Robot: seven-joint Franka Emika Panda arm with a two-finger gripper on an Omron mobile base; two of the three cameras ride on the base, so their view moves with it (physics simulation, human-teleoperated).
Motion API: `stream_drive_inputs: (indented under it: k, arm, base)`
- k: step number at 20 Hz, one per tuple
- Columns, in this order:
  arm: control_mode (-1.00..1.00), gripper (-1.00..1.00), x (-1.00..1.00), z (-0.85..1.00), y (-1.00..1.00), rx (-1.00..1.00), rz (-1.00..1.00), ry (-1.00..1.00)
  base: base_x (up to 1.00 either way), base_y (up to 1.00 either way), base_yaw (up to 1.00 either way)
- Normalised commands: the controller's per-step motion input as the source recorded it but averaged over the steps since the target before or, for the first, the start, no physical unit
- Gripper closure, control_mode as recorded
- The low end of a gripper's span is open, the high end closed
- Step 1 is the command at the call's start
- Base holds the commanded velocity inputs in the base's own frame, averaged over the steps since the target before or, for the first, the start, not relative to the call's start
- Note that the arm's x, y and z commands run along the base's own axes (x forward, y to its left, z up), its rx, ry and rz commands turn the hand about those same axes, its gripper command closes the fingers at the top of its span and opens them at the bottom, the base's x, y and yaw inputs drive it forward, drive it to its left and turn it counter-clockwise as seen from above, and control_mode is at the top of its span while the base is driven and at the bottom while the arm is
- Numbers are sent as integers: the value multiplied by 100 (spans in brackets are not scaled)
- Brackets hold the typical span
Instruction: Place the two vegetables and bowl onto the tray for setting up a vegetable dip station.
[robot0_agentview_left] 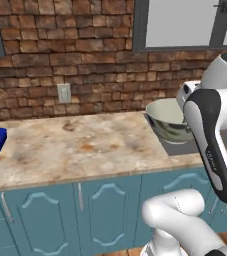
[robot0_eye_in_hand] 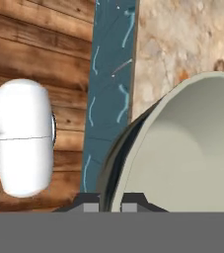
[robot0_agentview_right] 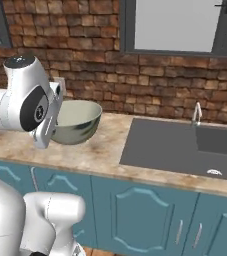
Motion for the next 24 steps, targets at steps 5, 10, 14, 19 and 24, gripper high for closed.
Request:
stream_drive_inputs:
  k: [5,10,14,19,24]
  arm:
    - [100,100,0,0,0,0,0,0]
    - [100,100,0,0,0,0,0,0]
    - [100,100,0,0,0,0,0,0]
    - [100,100,0,0,0,0,0,0]
    - [100,100,0,0,0,0,0,0]
  base:
    - [42,100,0]
    - [49,100,0]
    - [43,100,0]
    - [32,100,0]
    - [26,92,0]
